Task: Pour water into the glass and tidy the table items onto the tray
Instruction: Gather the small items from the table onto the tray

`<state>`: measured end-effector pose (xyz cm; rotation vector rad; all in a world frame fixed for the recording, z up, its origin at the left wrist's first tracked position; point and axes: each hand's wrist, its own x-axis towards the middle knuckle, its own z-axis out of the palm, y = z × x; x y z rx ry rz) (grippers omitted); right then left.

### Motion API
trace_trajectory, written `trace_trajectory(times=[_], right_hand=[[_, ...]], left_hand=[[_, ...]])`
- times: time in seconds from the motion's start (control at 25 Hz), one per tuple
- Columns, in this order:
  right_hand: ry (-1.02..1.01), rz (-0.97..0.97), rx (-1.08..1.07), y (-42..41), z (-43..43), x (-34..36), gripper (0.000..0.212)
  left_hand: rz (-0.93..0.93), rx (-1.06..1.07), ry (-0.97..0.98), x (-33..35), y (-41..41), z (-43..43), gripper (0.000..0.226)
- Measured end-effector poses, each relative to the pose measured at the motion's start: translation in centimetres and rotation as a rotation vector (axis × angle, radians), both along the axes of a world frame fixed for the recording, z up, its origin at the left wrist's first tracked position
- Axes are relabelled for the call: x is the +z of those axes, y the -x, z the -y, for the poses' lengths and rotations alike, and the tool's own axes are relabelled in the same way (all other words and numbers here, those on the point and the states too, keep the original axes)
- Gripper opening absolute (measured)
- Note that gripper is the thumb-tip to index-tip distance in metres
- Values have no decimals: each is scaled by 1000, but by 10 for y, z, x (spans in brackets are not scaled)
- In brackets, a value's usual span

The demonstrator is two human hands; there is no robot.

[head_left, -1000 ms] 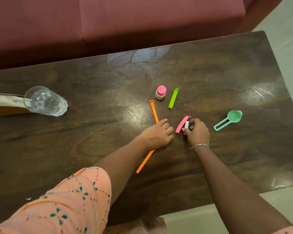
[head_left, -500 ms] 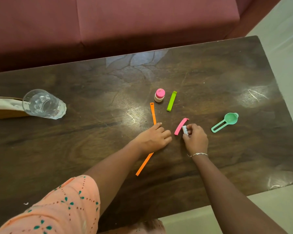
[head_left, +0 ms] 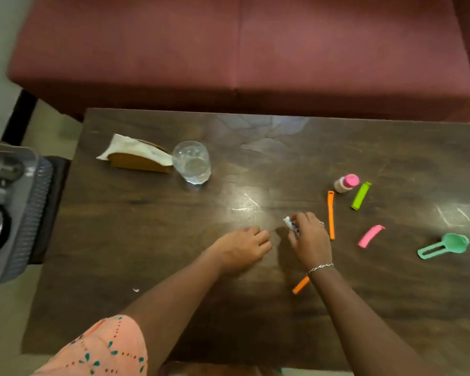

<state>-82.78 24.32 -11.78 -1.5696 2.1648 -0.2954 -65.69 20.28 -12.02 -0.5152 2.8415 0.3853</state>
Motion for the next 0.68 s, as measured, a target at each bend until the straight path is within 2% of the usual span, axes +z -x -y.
trace_trajectory(times=[0.16,0.36,0.6,0.68], right_hand=[[-4,34,120,-75,30,5,23],[1,67,294,-168,64,5,22],[-29,108,483,-283,93,2,25],[-37,116,543,-319,103,3,25]], left_hand=[[-72,103,75,14,-82,14,15],[-34,210,139,22,-179,18,24],[-6,539,162,30,-286,18,27],[-14,662,191,35,-325,20,22]])
